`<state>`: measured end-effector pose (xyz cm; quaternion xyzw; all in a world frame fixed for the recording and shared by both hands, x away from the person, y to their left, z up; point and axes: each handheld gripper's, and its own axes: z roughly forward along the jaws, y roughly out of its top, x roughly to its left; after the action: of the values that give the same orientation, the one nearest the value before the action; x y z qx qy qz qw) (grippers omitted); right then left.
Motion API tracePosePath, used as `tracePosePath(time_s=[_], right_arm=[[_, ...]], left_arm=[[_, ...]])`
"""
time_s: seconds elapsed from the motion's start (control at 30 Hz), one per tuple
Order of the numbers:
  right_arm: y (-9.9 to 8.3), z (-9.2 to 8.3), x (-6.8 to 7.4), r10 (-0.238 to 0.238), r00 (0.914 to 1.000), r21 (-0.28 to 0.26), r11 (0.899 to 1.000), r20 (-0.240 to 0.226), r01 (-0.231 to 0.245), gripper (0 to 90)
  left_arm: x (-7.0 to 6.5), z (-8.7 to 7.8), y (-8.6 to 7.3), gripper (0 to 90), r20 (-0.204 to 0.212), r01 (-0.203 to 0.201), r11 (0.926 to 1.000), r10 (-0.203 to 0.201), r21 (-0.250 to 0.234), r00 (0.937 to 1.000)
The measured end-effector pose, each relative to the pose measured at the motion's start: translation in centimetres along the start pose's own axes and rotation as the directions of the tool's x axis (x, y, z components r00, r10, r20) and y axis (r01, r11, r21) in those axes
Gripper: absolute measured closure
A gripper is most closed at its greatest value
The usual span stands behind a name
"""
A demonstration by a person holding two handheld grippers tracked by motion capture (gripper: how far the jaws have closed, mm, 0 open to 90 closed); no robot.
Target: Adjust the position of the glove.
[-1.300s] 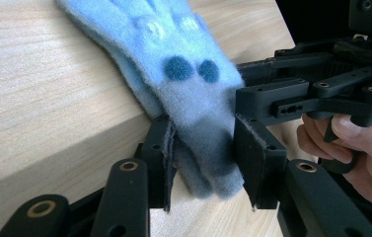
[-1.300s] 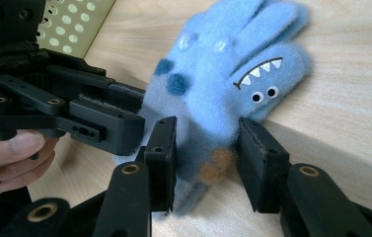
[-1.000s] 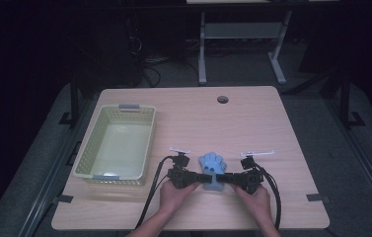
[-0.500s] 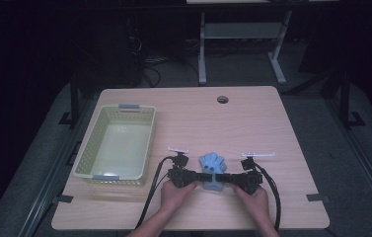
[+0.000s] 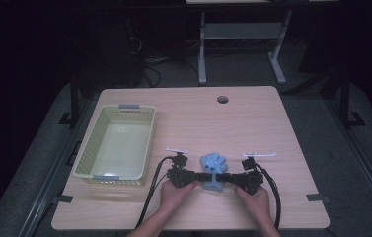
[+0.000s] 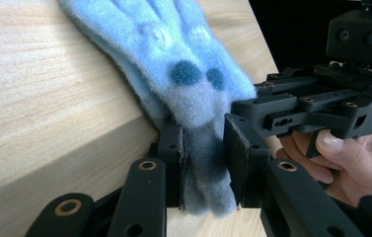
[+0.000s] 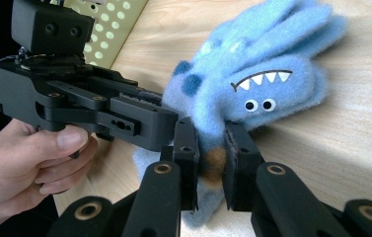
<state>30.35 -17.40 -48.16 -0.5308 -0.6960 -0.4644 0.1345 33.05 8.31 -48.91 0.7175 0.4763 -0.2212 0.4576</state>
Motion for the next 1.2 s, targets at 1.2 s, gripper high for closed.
tracePosePath(time_s=[1.2], right_arm=[[0.0,-1.2,2.5,-0.049,0.9987,-0.030,0.998,-0.015,0.049,79.3]], left_arm=[[-1.6,-1.9,0.4,70.8,0.057,-0.058,0.9981,0.059,-0.022,0.9966]])
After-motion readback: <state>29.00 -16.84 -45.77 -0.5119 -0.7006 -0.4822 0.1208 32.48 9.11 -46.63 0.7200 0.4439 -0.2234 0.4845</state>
